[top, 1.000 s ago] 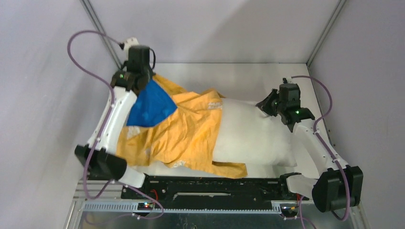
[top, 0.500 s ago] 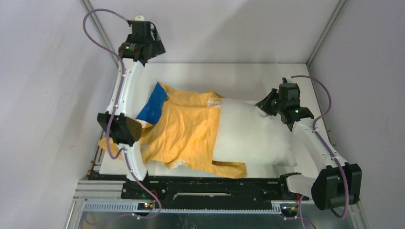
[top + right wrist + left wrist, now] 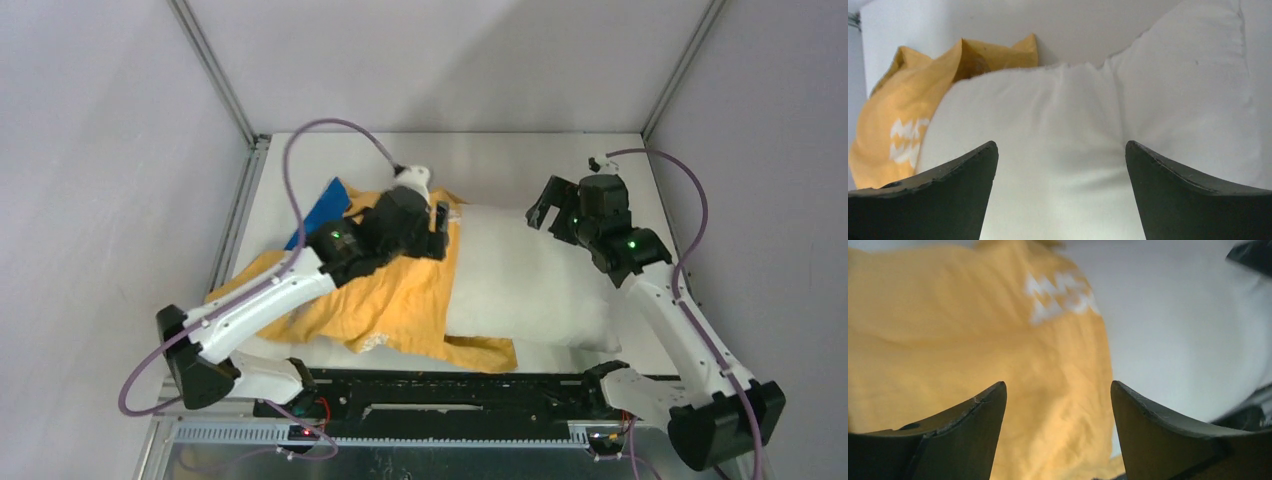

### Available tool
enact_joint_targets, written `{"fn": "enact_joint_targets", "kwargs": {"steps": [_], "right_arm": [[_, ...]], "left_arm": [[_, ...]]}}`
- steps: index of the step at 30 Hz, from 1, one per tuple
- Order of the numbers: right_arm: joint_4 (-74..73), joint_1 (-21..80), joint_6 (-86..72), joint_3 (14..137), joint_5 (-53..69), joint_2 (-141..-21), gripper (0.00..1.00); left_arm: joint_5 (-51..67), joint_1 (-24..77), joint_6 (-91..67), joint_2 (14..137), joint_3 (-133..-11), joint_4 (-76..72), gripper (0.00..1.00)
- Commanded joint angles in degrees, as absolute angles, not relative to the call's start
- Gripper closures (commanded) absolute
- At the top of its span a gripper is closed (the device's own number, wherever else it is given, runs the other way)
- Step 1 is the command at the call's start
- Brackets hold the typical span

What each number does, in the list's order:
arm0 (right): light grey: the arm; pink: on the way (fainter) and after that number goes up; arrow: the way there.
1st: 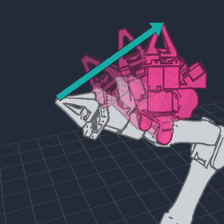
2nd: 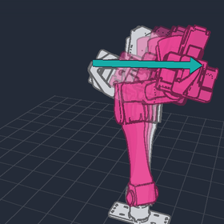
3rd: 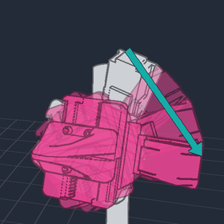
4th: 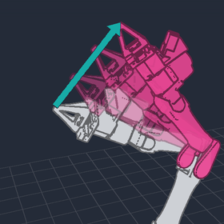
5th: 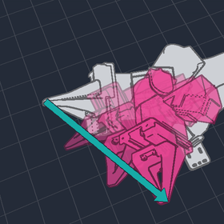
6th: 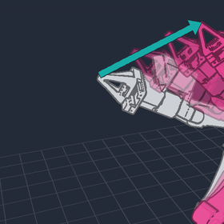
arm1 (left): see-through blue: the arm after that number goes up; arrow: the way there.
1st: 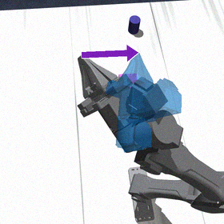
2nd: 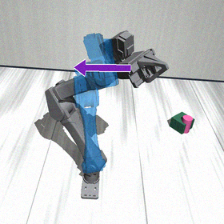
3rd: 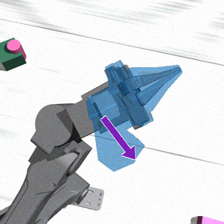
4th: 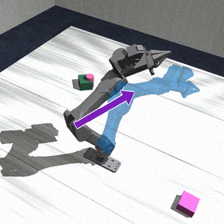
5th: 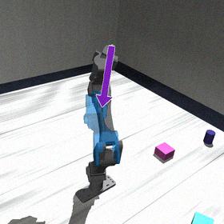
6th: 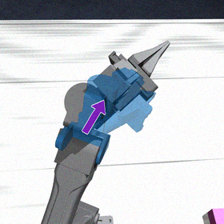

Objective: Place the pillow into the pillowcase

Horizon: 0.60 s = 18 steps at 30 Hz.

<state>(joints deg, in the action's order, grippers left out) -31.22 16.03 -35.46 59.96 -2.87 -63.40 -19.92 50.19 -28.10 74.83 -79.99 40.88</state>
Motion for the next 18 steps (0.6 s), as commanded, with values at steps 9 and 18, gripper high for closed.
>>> {"fn": "enact_joint_targets", "kwargs": {"steps": [9,18], "right_arm": [[-45.92,23.83,-34.7,57.11,-19.57,-55.85,0.0],[-36.41,33.95,-39.94,51.66,-13.27,-59.83,0.0]], "left_arm": [[-23.14,50.29,-30.58,85.39,-69.55,30.58,0.58],[-24.76,37.95,-18.91,88.59,-79.62,28.93,0.76]]}}
